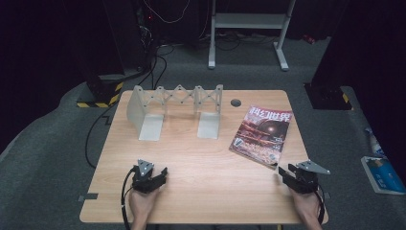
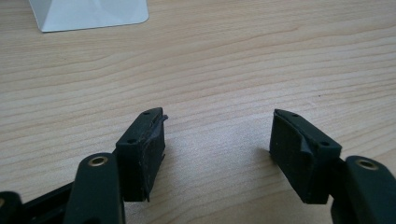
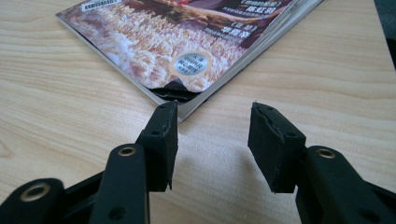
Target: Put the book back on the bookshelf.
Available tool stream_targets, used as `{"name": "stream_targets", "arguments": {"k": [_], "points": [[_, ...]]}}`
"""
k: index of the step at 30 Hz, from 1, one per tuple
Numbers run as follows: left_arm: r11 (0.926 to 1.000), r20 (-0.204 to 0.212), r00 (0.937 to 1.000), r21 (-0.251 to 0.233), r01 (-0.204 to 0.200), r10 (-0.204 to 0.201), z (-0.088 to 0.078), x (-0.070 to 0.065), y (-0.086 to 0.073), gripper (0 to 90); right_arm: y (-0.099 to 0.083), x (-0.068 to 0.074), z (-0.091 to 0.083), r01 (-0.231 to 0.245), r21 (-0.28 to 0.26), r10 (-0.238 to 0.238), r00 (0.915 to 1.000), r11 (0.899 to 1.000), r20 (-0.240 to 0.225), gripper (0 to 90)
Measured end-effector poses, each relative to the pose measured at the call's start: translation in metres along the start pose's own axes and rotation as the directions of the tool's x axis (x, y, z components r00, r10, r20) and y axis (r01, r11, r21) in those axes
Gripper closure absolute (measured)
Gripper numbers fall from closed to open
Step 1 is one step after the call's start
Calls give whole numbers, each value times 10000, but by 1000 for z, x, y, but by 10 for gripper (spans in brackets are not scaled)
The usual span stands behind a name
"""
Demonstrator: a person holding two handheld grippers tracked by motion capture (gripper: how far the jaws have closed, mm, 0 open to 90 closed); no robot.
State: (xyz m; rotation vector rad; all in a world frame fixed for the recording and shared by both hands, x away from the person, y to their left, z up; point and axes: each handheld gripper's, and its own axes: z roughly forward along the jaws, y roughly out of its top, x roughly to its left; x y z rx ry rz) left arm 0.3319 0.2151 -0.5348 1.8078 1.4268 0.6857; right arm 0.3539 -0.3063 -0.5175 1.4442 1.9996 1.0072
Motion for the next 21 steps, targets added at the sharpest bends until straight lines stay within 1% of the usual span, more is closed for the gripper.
{"name": "stream_targets", "arguments": {"k": [3,7,10,14,16,18,21], "points": [[10000,-4,10000,-18,8,-8,0,0,0,357,4,0,1,-26,-94,26,10000,10000,-7,525],[10000,0,10000,-24,15,-15,0,0,0,357,8,3,3,396,-274,-392,9991,9988,173,520],[10000,2,10000,-25,17,-17,0,0,0,356,12,4,5,199,-179,-198,9998,9996,65,515],[10000,3,10000,-27,14,-14,0,0,0,357,15,3,7,111,-251,-112,9999,9996,-31,505],[10000,-1,10000,-27,18,-18,0,0,0,357,19,0,8,-88,-368,83,9999,9993,-125,496],[10000,-5,10000,-25,19,-19,0,0,0,357,21,-2,10,-255,-285,251,9996,9993,-146,494],[10000,1,10000,-25,18,-18,0,0,0,356,25,-4,13,-213,-225,212,9998,9995,-47,487]]}}
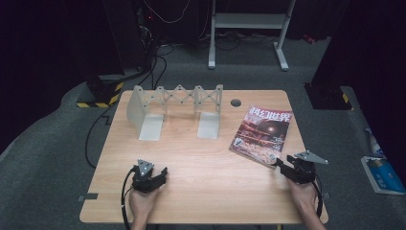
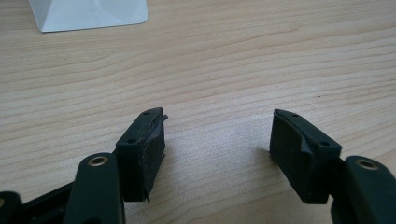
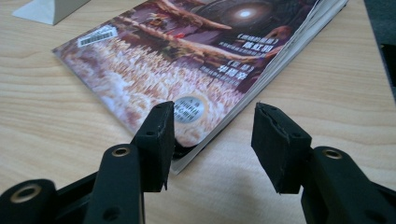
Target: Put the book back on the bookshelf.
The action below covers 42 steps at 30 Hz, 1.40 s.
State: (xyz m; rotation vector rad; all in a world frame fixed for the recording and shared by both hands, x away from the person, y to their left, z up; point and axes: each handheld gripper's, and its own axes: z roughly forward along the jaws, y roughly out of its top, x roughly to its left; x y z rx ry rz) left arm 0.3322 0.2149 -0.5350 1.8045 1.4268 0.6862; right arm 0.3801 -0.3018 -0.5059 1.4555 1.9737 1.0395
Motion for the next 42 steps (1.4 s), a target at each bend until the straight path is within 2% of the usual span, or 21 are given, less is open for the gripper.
{"name": "stream_targets", "arguments": {"k": [5,11,14,19,26,32,42], "points": [[10000,-1,10000,0,-6,6,0,0,0,357,6,-3,4,-244,-111,245,9997,9996,44,483],[9999,-37,9999,37,-132,133,0,0,0,356,6,-7,11,-554,4,554,9983,9985,160,473],[9999,-46,9999,46,-136,136,0,-1,0,356,7,-10,15,-566,184,561,9981,9982,262,464],[9999,-74,9998,41,-166,166,1,-1,0,356,17,-11,20,-583,106,578,9975,9982,401,456],[9998,-60,9998,43,-173,173,1,-1,0,355,24,-11,35,-686,539,657,9964,9962,533,435],[9998,-57,9998,42,-174,174,1,-1,0,355,29,-10,44,-708,614,670,9959,9956,609,412],[9999,-54,9998,38,-167,167,1,-1,0,355,35,-13,58,-1206,806,1139,9900,9894,831,372]]}}
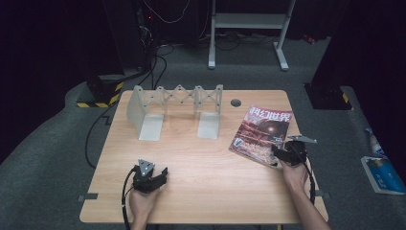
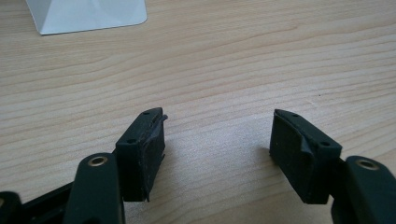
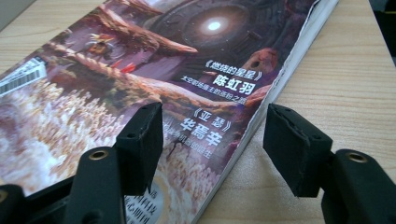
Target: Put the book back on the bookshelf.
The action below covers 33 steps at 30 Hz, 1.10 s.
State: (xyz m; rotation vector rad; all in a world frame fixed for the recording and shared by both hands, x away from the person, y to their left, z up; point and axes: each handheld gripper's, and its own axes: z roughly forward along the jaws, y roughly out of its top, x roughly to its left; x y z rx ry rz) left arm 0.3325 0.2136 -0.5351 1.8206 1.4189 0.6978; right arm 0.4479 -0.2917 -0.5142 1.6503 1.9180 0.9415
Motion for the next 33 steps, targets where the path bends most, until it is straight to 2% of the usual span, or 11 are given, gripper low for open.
{"name": "stream_targets", "arguments": {"k": [8,12,21,33], "points": [[10000,0,10000,-1,-7,7,0,0,0,355,0,-3,6,-306,201,310,9993,9993,-201,334],[10000,0,10000,-3,2,-2,0,0,0,355,1,-1,7,-243,227,248,9994,9994,-252,319],[10000,3,10000,-8,0,0,0,0,0,355,0,1,8,270,231,-267,9996,9994,-134,319],[10000,-7,10000,-29,-17,17,0,0,0,354,-1,2,8,331,153,-330,9994,9993,-93,327]]}}
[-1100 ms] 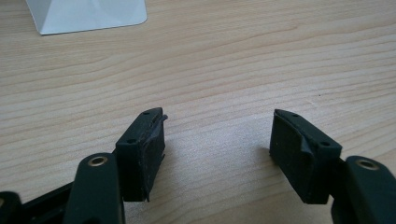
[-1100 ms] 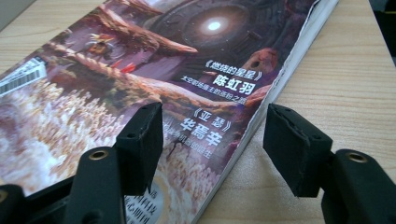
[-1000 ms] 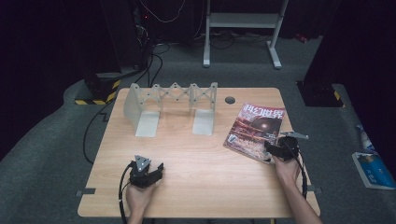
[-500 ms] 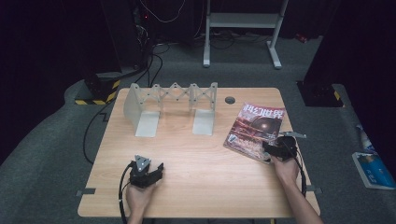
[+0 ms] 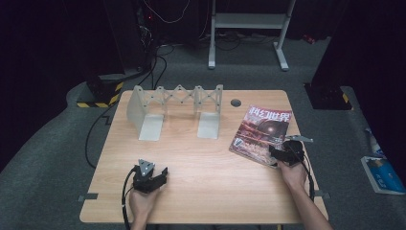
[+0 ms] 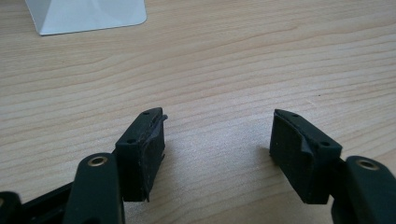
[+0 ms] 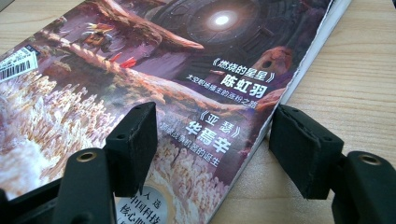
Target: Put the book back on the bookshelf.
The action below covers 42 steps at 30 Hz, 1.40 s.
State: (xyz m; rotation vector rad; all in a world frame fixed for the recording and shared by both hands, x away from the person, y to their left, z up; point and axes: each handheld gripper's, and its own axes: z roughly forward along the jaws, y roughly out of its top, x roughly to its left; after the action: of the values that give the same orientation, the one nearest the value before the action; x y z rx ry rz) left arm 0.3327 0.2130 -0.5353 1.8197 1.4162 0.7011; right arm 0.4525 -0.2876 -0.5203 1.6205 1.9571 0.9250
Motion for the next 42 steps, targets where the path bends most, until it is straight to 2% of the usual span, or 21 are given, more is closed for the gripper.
{"name": "stream_targets", "arguments": {"k": [18,42], "points": [[9998,31,9998,38,-199,199,1,-2,0,360,-5,5,-2,177,-139,-179,9997,9997,-165,331],[9999,48,9999,19,-133,133,0,-2,0,365,-12,12,-10,392,-73,-395,9987,9992,-335,332]]}}
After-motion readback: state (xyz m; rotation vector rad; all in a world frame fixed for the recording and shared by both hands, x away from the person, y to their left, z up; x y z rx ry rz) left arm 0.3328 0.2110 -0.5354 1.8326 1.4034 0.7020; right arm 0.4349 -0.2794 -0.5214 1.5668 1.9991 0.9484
